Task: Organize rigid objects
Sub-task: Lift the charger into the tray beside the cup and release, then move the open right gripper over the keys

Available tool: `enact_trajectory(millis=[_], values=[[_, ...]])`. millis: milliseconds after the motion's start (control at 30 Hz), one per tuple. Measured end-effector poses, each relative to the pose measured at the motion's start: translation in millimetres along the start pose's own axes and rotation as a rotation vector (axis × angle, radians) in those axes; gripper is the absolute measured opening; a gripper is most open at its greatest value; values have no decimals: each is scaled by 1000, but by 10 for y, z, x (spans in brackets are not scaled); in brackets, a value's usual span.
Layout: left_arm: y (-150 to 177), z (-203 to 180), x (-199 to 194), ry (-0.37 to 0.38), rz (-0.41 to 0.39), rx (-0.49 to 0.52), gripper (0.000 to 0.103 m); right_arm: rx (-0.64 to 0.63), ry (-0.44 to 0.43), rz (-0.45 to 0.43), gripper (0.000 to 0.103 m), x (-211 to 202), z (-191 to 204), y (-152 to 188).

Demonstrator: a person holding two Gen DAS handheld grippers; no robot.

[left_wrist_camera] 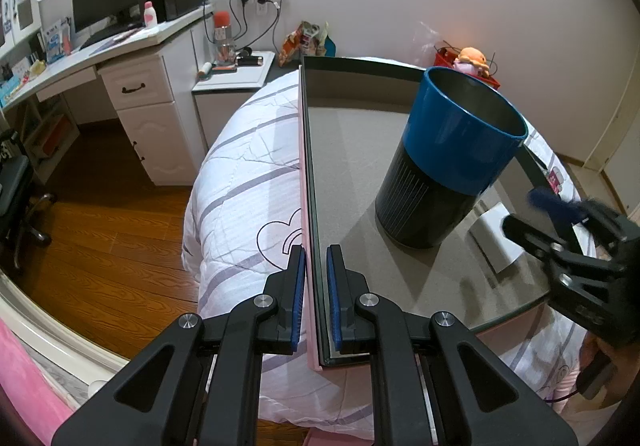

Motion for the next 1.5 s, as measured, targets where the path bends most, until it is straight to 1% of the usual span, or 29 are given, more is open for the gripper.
enact_trajectory(millis=[33, 133, 200, 233, 267, 333, 367, 433, 500, 600, 867, 967, 1133, 1200, 1233, 1267, 1333, 1400, 1500], values=[[3, 0, 0, -2, 0, 1, 10, 0, 3, -16, 75, -41, -15, -12], [2, -2, -3, -1, 0, 0, 10, 14, 7, -64, 76, -221, -107, -49], [-2, -11, -1, 2, 0, -1, 10, 41, 23, -113, 76, -397, -252, -72], [2, -5, -2, 3, -1, -2, 10, 50, 33, -125, 78, -437, -300, -84], [-1, -8, -4, 7, -1, -6, 10, 73, 57, -148, 79, -531, -427, -88], [6, 7, -17, 9, -1, -9, 10, 107, 74, -165, 79, -635, -590, -79], [3, 3, -18, 8, -1, -8, 10, 140, 83, -166, 79, -693, -732, -61], [7, 16, -26, 5, -1, -7, 10, 177, 104, -162, 79, -738, -908, -14], [7, 15, -26, 7, -1, -9, 14, 219, 145, -144, 79, -757, -1123, 68], [11, -1, -25, 0, 0, -3, 16, 256, 166, -117, 79, -729, -1283, 184], [22, -6, -30, -7, 2, 0, 16, 268, 172, -45, 79, -554, -1343, 362], [28, -6, -33, -5, 2, 1, 18, 273, 167, -26, 79, -497, -1360, 417], [33, -9, -39, -13, 2, 4, 18, 272, 151, -5, 79, -364, -1368, 410], [32, -9, -39, -13, 2, 5, 18, 290, 128, 2, 79, -285, -1388, 373], [32, -10, -38, -13, 2, 5, 18, 307, 117, 0, 78, -261, -1407, 364], [33, -10, -39, -14, 2, 6, 18, 335, 89, -6, 66, -228, -1435, 345], [31, -12, -38, -15, 3, 7, 18, 359, 61, 10, 47, -155, -1466, 329], [33, -14, -37, -14, 3, 7, 19, 366, 38, 26, 44, -76, -1471, 328], [32, -19, -39, -15, 3, 9, 19, 369, -8, 22, 31, -54, -1441, 323]])
Point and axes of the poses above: each gripper's, at about its wrist camera, not at the fingertips, and x roughly the way its jaws point, z to its left, y to its underside, the point moved 1 cm from there along x, roughly the way its jaws point, and after that the axes turned 6 degrees about x, right-handed, at the moved point
